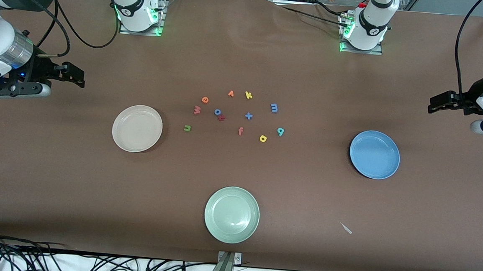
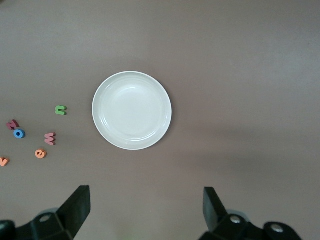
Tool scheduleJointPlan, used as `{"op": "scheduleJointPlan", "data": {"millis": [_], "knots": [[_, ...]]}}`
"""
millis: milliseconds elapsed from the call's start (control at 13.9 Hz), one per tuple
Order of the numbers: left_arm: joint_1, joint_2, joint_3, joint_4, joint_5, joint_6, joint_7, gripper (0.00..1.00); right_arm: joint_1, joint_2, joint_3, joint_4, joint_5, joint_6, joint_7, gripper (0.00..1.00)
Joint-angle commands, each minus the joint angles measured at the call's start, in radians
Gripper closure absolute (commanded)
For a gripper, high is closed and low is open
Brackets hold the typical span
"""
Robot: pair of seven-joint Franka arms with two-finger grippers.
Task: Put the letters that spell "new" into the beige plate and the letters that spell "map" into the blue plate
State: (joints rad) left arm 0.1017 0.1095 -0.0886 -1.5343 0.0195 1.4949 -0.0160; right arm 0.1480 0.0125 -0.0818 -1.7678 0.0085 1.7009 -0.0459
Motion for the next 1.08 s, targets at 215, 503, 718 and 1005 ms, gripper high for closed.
{"op": "scheduleJointPlan", "data": {"millis": [215,503,718,1005], "knots": [[0.001,0.01,0.001,0.023,-0.029,-0.002,0.018,0.0,-0.002,-0.048,0.002,-0.033,0.015,0.036,0.003,0.0],[0.001,0.009,0.001,0.025,-0.029,-0.002,0.018,0.0,-0.002,-0.075,0.002,-0.074,0.015,0.085,0.004,0.0],[0.001,0.01,0.001,0.025,-0.029,-0.002,0.018,0.0,-0.002,-0.082,0.002,-0.082,0.015,0.091,0.004,0.0],[0.001,0.01,0.001,0.026,-0.024,-0.001,0.016,0.0,-0.002,-0.082,0.002,-0.088,0.015,0.094,0.004,0.0]]}}
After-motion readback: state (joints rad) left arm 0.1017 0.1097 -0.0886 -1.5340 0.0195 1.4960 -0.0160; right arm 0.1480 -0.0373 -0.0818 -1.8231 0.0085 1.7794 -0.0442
